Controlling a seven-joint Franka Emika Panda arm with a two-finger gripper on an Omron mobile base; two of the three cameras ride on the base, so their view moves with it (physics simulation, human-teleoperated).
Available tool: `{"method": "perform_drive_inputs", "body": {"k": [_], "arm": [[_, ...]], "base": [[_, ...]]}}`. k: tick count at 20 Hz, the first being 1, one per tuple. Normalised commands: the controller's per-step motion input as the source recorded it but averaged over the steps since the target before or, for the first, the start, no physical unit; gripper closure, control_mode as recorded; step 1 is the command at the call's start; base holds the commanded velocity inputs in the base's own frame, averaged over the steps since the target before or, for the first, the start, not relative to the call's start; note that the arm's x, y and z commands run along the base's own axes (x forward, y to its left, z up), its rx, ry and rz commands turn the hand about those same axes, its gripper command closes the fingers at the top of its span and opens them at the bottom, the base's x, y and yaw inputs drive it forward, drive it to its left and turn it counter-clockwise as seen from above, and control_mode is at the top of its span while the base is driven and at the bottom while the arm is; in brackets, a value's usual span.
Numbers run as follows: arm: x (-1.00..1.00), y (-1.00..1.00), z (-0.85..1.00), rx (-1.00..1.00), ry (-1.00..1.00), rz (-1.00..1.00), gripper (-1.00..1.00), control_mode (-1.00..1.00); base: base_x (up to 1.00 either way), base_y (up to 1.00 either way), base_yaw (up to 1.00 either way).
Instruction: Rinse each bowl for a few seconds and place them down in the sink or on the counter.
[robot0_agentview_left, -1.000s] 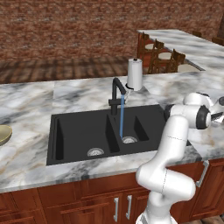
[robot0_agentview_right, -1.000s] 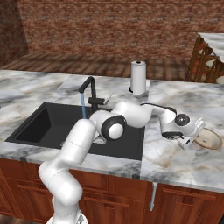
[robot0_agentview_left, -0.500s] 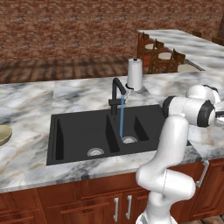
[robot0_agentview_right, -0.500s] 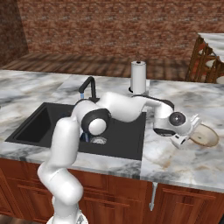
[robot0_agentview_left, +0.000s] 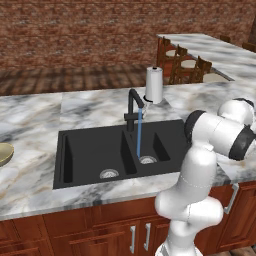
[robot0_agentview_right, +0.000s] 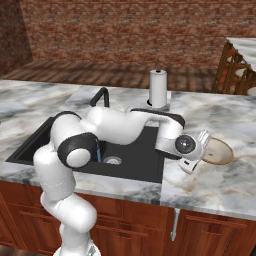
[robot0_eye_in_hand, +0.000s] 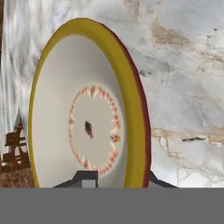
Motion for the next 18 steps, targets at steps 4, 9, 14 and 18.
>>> {"method": "perform_drive_inputs", "body": {"k": [4, 9, 14, 18], "arm": [[-0.34, 0.46, 0.62, -0.04, -0.01, 0.24, 1.0, -1.0], [-0.24, 0.34, 0.62, 0.0, 0.04, 0.22, 1.0, -1.0], [-0.07, 0.26, 0.59, 0.03, 0.14, 0.21, 1.0, -1.0], [-0.01, 0.22, 0.54, 0.04, 0.19, 0.21, 1.0, -1.0]], "base": [[0.0, 0.0, 0.0], [0.0, 0.0, 0.0], [0.0, 0.0, 0.0], [0.0, 0.0, 0.0]]}}
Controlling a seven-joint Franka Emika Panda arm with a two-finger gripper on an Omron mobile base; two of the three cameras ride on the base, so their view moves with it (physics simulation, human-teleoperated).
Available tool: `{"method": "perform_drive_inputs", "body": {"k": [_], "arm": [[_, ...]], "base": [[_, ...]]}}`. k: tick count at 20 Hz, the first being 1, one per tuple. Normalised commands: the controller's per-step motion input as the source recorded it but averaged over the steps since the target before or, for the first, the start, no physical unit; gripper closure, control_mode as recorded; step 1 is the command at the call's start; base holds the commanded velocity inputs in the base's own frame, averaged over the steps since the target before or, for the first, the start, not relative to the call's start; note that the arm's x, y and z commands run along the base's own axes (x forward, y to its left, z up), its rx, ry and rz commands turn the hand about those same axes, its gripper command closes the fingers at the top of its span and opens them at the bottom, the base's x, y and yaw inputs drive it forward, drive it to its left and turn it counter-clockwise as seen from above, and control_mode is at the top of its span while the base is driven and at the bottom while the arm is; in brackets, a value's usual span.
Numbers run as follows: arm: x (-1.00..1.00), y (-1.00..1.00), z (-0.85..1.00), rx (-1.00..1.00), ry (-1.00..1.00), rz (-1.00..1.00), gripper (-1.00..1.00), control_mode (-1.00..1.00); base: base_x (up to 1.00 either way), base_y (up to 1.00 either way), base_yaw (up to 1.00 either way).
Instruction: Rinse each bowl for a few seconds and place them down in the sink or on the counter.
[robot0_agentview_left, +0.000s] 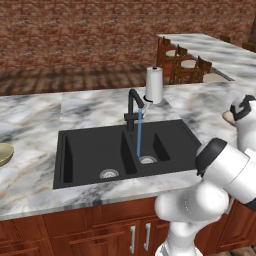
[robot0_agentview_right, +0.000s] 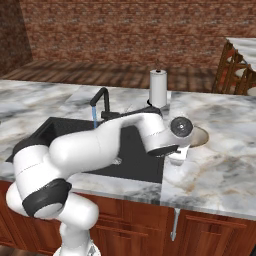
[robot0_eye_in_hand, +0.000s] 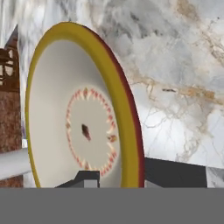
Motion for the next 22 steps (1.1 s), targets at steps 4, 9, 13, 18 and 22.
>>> {"method": "perform_drive_inputs", "body": {"k": [4, 9, 13, 18, 22], "arm": [[0.0, 0.21, 0.45, 0.04, 0.23, 0.21, 1.0, -1.0], [-0.01, 0.19, 0.25, 0.04, 0.2, 0.21, 1.0, -1.0], [-0.12, 0.11, 0.02, 0.0, 0.02, 0.2, 1.0, -1.0], [-0.18, 0.14, 0.0, 0.0, -0.02, 0.19, 1.0, -1.0], [-0.11, 0.16, -0.03, 0.02, -0.05, 0.18, 1.0, -1.0]], "base": [[0.0, 0.0, 0.0], [0.0, 0.0, 0.0], [0.0, 0.0, 0.0], [0.0, 0.0, 0.0], [0.0, 0.0, 0.0]]}}
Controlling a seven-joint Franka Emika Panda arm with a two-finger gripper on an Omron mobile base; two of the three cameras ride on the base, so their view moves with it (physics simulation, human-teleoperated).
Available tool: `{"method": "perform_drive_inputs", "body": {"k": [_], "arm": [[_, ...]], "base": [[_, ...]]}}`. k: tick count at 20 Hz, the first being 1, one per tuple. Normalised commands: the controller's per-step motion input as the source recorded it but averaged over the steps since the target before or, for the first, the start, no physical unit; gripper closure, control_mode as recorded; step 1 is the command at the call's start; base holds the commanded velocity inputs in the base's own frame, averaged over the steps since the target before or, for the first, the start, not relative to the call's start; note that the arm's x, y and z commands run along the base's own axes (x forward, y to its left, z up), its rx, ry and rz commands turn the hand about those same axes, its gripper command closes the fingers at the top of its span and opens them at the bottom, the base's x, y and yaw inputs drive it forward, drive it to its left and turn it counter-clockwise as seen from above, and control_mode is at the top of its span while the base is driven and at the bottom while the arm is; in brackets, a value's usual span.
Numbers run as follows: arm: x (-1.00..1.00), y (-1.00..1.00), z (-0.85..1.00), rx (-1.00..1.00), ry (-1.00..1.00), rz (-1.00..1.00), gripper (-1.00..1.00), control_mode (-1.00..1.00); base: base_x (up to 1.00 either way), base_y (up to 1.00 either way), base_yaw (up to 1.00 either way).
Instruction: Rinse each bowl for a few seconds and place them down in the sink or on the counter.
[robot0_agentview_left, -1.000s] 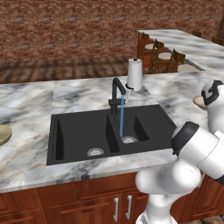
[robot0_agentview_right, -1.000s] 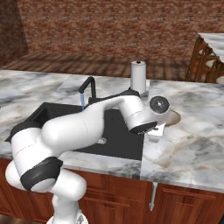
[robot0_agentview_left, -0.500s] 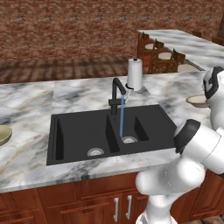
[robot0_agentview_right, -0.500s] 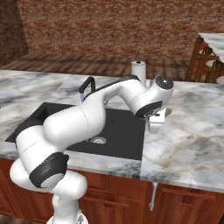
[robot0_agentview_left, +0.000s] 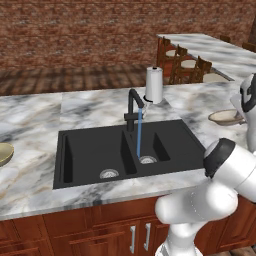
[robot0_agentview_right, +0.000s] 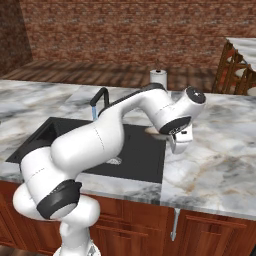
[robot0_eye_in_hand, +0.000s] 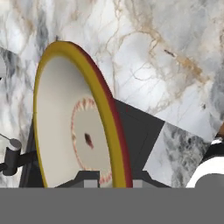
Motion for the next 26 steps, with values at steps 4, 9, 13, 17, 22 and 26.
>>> {"method": "perform_drive_inputs", "body": {"k": [4, 9, 13, 17, 22, 26], "arm": [[-0.04, 0.17, -0.09, 0.06, -0.1, 0.15, 1.0, -1.0], [0.0, 0.25, -0.08, 0.07, -0.09, 0.13, 1.0, -1.0], [0.05, 0.26, -0.06, 0.09, -0.03, 0.13, 1.0, -1.0], [0.1, 0.23, -0.06, 0.11, -0.02, 0.12, 1.0, -1.0], [0.15, 0.18, -0.05, 0.09, 0.0, 0.11, 1.0, -1.0], [0.16, 0.16, -0.06, 0.07, 0.0, 0.11, 1.0, -1.0]], "base": [[0.0, 0.0, 0.0], [0.0, 0.0, 0.0], [0.0, 0.0, 0.0], [0.0, 0.0, 0.0], [0.0, 0.0, 0.0], [0.0, 0.0, 0.0]]}}
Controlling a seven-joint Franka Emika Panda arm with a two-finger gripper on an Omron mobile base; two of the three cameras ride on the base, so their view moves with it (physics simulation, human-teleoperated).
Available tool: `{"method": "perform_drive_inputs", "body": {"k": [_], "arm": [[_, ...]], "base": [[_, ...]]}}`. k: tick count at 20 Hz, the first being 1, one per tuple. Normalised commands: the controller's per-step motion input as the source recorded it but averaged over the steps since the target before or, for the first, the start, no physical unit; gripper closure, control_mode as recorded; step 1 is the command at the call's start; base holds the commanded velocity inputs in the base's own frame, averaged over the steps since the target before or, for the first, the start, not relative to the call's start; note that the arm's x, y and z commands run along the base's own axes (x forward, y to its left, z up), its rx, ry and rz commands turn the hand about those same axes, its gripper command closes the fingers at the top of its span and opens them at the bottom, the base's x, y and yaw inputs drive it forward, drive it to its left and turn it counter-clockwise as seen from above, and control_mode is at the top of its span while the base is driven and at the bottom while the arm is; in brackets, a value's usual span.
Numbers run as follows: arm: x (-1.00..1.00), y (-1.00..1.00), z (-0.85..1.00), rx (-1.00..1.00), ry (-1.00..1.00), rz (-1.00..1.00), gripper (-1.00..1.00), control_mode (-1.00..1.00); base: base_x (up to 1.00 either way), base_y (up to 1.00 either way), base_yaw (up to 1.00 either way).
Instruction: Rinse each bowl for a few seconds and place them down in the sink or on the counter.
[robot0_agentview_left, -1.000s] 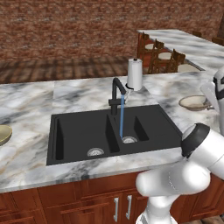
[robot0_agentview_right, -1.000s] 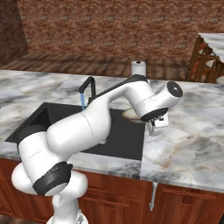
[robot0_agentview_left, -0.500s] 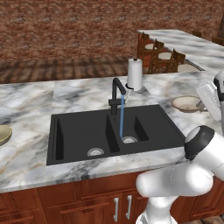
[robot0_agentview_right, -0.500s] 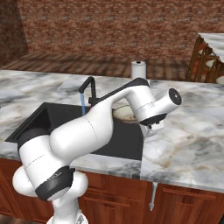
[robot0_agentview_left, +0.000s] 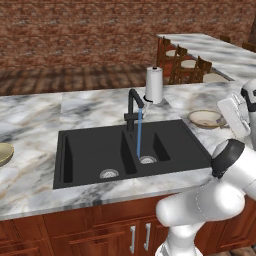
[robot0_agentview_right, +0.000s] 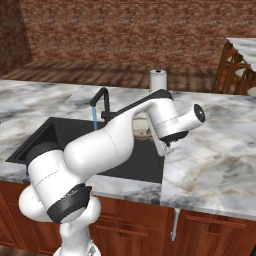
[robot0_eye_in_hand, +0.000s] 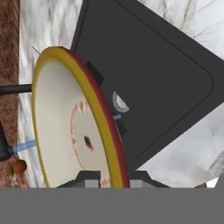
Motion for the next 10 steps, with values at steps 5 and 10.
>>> {"method": "perform_drive_inputs", "body": {"k": [5, 10], "arm": [[0.17, 0.16, -0.09, 0.06, 0.0, 0.11, 1.0, -1.0], [0.17, 0.2, -0.11, 0.06, 0.0, 0.12, 1.0, -1.0]], "base": [[0.0, 0.0, 0.0], [0.0, 0.0, 0.0]]}}
